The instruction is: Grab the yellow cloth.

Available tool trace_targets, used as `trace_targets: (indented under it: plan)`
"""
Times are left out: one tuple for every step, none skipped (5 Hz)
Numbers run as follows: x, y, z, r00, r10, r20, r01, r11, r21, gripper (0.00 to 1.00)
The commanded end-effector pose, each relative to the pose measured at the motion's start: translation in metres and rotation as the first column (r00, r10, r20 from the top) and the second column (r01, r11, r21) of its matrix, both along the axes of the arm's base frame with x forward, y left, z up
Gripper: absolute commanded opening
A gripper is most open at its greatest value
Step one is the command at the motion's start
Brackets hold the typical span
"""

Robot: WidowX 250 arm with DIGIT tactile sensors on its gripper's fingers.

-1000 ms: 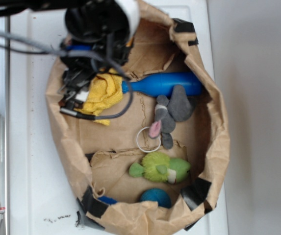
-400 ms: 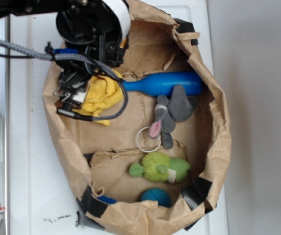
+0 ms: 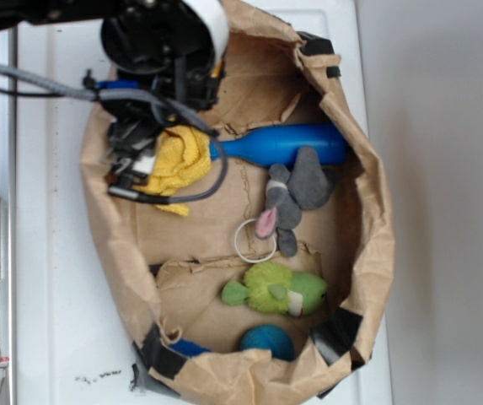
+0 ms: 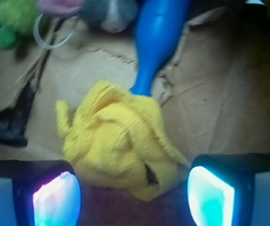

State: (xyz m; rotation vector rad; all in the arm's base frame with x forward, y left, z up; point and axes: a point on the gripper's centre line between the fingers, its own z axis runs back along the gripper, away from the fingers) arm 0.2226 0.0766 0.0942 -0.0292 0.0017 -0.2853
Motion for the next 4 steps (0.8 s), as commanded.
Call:
trace_targets:
  plan:
    - [0.024,-0.011,0.027,0.999,-0.006,0.033,0.007,0.999,-0.036,1.00]
    - [0.029,-0.016,0.035,0.998,-0.016,0.055,0.019,0.998,-0.056,1.00]
    - [0.035,-0.025,0.022,0.992,-0.037,0.120,0.043,0.998,-0.043,1.00]
    - [0.031,-0.033,0.002,0.985,-0.071,0.160,0.076,0.997,-0.024,1.00]
